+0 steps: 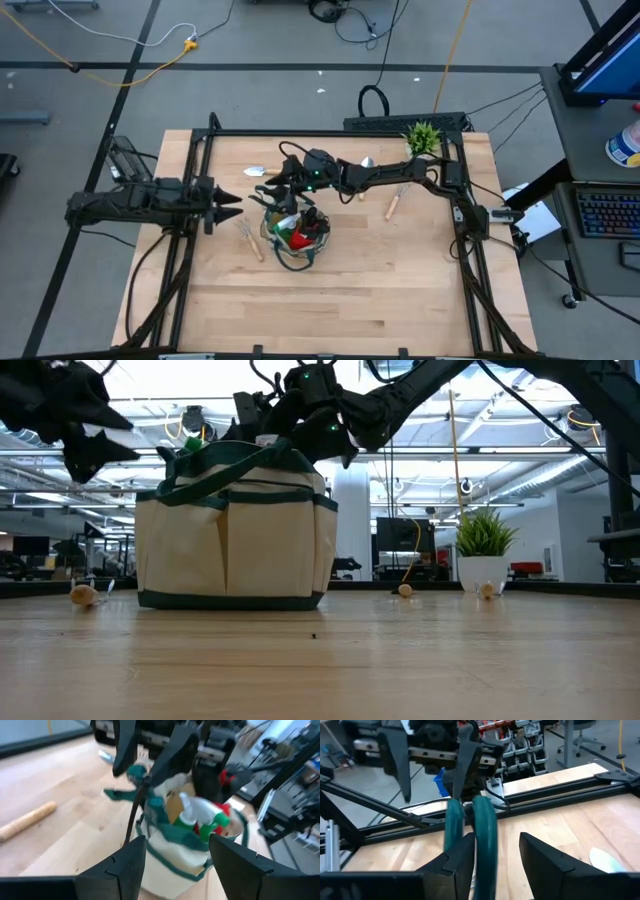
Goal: Pick & Place Garden tools in Gardening bag
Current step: Put the green shear scissors into the brown gardening bag
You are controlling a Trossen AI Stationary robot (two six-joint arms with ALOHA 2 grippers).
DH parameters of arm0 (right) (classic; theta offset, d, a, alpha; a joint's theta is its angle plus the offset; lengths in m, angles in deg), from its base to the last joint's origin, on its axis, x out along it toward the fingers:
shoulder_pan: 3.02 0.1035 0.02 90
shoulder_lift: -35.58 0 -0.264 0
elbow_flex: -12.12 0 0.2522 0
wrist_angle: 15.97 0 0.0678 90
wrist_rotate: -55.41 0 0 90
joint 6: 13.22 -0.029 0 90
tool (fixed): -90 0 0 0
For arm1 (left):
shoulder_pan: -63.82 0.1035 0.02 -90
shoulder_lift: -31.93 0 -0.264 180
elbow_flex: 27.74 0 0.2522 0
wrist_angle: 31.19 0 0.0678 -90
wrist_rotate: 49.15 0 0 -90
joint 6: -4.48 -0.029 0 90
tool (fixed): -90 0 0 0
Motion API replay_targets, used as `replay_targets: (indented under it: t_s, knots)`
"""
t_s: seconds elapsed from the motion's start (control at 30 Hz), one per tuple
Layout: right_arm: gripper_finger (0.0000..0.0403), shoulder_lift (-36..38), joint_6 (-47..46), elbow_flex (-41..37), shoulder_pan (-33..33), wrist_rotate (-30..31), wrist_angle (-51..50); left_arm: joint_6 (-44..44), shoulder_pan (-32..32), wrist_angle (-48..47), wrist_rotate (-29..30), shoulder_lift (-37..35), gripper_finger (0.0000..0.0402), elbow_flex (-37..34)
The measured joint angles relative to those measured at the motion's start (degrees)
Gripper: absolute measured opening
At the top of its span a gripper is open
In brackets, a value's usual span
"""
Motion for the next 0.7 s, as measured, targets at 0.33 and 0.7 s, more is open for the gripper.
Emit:
replay_targets:
  t_s: [0.33, 0.7]
  knots:
    - [0.0117, 0.0, 0.5, 0.0, -0.4, 2.4, -2.9, 0.2, 0.0, 4.6, 0.0, 10.0, 0.0225, 0.0]
    - [0.0050, 0.0, 1.9, 0.0, 0.7, 3.1, -4.1, 0.3, 0.0, 6.8, 2.5, 14.8, 0.0225, 0.0]
